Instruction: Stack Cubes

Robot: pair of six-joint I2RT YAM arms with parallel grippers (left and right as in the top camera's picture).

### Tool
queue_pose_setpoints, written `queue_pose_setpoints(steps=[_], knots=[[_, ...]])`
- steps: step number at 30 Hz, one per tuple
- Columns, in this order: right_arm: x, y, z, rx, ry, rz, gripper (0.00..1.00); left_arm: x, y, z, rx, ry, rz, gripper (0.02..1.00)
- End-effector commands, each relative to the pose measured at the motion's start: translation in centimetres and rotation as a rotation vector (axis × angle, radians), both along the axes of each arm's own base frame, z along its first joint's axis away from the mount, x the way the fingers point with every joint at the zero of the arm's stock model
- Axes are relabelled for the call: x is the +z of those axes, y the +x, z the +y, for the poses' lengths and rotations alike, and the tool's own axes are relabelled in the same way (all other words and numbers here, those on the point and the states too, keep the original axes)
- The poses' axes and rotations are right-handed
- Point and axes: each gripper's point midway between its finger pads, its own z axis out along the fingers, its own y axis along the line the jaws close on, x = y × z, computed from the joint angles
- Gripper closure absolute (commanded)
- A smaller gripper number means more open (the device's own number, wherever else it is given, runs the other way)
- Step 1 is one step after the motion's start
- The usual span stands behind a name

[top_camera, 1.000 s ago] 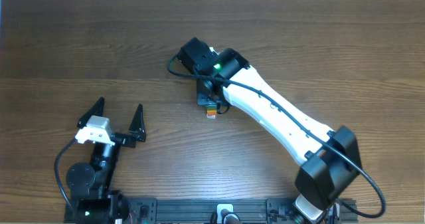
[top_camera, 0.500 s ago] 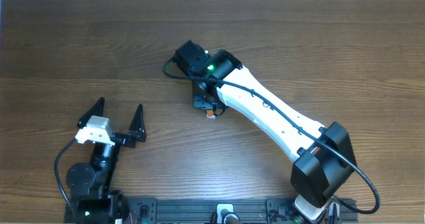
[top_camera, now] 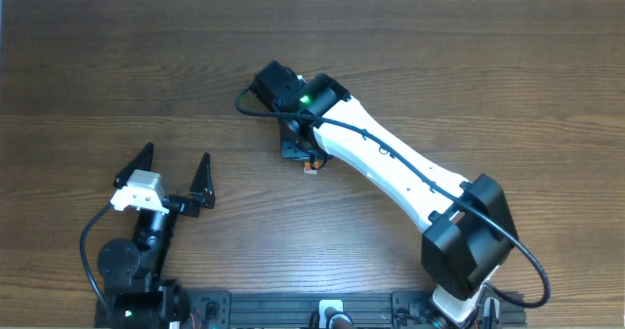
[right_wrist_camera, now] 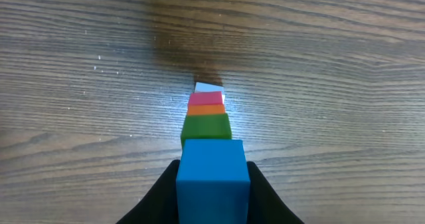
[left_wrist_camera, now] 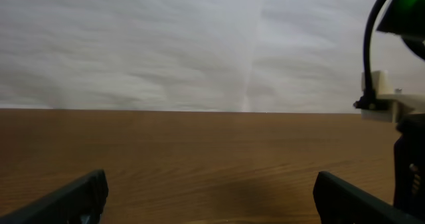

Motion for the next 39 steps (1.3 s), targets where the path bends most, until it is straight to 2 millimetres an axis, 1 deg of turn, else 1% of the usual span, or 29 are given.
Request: queue_pose_setpoints(steps=[1, 22, 39], knots=[[0.01, 0.39, 0.73, 0.010, 0.008, -0.006, 0.989, -0.12, 0.00, 0.03, 0.001, 0.016, -0.005, 0.020], [-0.07, -0.01, 1.07, 0.019, 0.009, -0.002, 0.989, -0.12, 0.00, 0.03, 0.001, 0.016, -0.005, 0.020], [-0.92, -0.15, 0.89, 0.018, -0.009, 0.015, 0.987, -0.12, 0.00, 0.03, 0.001, 0.016, -0.005, 0.020]])
